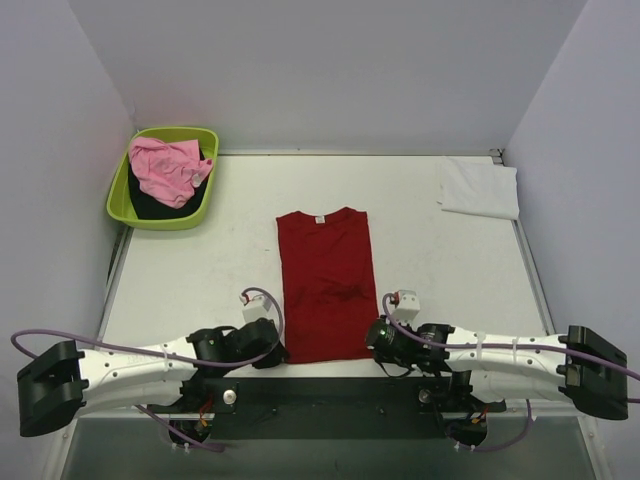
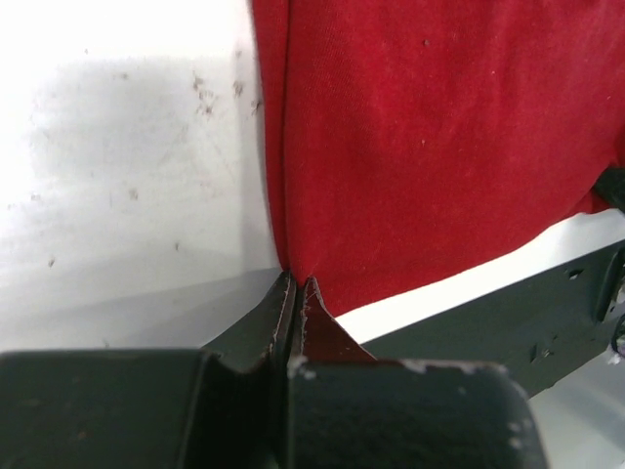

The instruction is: Fold and stack the t-shirts

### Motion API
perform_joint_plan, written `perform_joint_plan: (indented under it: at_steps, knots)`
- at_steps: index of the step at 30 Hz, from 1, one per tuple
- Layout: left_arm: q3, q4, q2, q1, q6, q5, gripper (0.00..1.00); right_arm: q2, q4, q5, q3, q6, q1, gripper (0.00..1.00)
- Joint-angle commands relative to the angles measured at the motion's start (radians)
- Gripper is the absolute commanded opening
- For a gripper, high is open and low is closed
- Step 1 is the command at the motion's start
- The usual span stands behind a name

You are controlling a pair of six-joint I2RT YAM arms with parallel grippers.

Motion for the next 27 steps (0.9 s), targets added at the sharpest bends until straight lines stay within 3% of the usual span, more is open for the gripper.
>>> perform_joint_plan:
  at_steps: [1, 9, 15, 27]
  knots:
    - [0.023, -0.165, -0.041, -0.031, -0.02, -0.059, 0.0, -0.017, -0.134, 0.097, 0.079, -0.015, 0.035, 0.0]
    - [0.257, -0.315, -0.093, -0.029, 0.069, -0.174, 0.0, -0.003, -0.208, 0.198, 0.263, -0.145, 0.045, 0.0]
    - [0.414, -0.341, -0.064, 0.009, 0.17, -0.229, 0.0, 0.042, -0.208, 0.226, 0.379, -0.236, 0.0, 0.0]
    - [0.526, -0.207, 0.037, 0.326, 0.385, -0.096, 0.0, 0.112, -0.117, 0.158, 0.563, -0.446, -0.267, 0.0]
